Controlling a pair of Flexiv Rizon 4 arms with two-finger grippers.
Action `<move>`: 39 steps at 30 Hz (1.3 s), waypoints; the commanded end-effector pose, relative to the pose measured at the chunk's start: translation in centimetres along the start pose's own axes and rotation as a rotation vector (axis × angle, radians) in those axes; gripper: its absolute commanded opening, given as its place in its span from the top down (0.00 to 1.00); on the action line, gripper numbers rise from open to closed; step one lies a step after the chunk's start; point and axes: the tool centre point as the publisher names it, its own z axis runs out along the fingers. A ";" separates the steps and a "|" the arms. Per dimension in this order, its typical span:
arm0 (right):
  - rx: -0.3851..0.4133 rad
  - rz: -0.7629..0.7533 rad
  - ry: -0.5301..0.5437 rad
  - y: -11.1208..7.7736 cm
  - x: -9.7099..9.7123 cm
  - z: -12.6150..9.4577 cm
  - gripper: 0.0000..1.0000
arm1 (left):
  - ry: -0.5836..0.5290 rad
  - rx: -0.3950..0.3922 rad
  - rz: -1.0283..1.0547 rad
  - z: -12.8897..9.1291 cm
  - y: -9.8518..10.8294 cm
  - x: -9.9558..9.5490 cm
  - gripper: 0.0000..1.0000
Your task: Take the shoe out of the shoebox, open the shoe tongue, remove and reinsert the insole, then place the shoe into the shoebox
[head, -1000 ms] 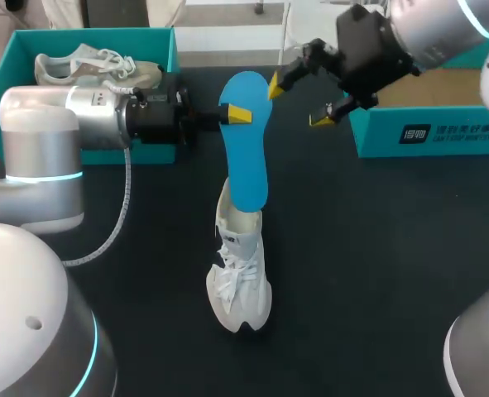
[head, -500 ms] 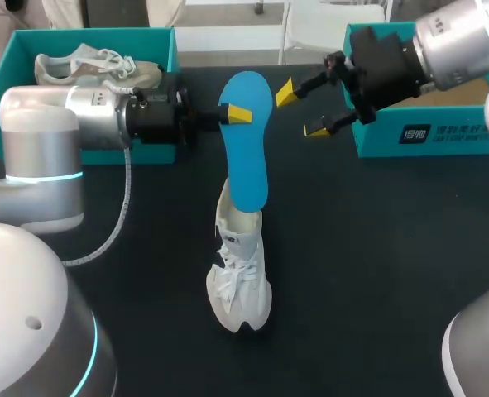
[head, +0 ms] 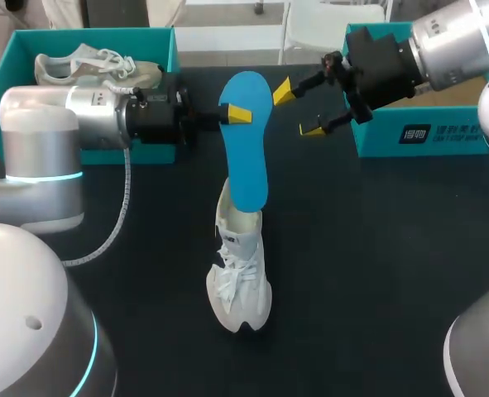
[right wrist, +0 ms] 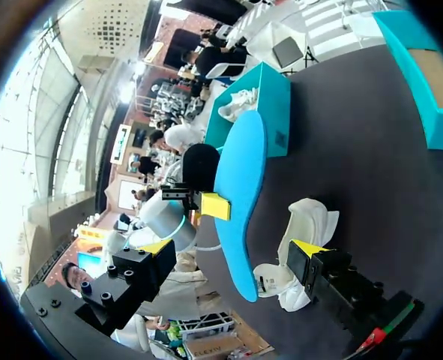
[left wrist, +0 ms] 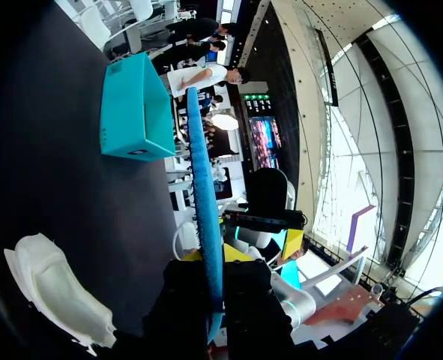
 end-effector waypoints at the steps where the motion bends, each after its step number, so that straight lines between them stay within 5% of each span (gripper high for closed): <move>1: -0.053 -0.013 0.095 -0.6 -1.2 -0.1 0.00 | 0.001 -0.002 0.000 0.0 0.0 -0.1 1.00; 21: -0.138 0.041 0.326 -0.9 -4.1 -1.8 0.00 | 0.001 -0.002 0.000 0.0 0.0 -0.1 1.00; 39: -0.154 0.070 0.363 -0.5 -4.3 -1.7 0.00 | 0.001 -0.002 0.000 0.0 0.0 -0.1 1.00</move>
